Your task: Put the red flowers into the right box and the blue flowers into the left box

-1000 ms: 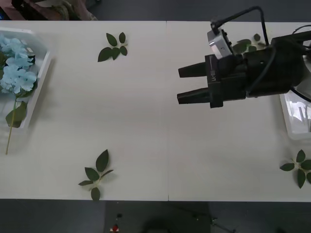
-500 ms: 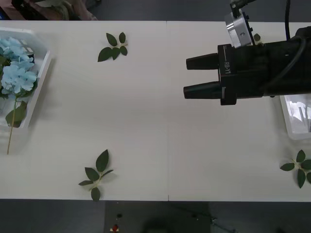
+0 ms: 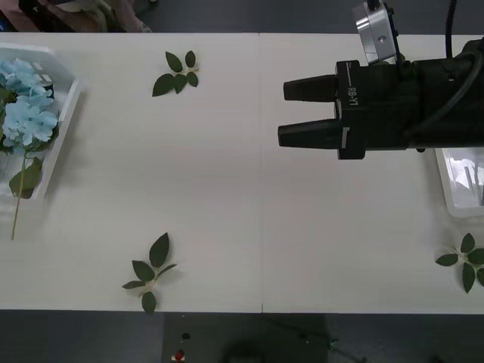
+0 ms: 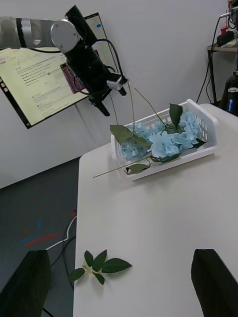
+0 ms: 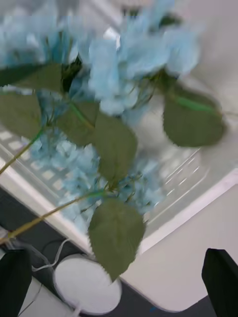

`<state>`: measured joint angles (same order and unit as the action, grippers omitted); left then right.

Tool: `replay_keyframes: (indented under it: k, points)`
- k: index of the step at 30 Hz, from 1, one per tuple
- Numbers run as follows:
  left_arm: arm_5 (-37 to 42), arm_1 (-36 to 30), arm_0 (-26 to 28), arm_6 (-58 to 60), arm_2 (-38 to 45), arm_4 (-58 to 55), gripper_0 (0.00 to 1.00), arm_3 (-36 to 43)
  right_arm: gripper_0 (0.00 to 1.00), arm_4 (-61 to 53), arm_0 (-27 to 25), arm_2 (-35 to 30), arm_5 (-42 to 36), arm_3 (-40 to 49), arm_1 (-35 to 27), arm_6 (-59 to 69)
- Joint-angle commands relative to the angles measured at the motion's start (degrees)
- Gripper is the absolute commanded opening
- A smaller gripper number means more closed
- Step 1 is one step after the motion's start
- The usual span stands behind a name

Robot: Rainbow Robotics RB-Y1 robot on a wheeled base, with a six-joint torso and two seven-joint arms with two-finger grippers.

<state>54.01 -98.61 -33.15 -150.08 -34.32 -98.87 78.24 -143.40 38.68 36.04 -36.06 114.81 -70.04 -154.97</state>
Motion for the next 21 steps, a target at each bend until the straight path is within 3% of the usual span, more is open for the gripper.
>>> replay_keyframes:
  k: [1,7,13,15,21]
  points:
    - [10.9,-0.5,-1.1,-4.0,8.5,-14.6,1.00,-1.0,0.83,-0.2,0.8,0.3,0.2,1.0,-1.1,0.0]
    - [11.1,8.9,-1.1,-4.1,11.3,-31.7,1.00,-0.2,0.84,-0.2,0.8,0.3,0.2,1.0,-1.1,0.0]
    - [2.7,21.6,-1.1,-4.2,11.3,-32.6,1.00,3.0,0.87,-0.2,0.8,0.3,0.2,1.0,-1.1,0.0]
    - [-0.8,25.3,-1.1,-4.2,11.3,-32.0,1.00,4.6,1.00,-0.2,0.8,0.3,0.2,1.0,-1.1,0.0]
    - [-11.4,34.4,-0.7,-4.1,11.3,-29.5,1.00,12.4,1.00,-0.2,0.8,0.3,0.2,1.0,-1.1,0.0]
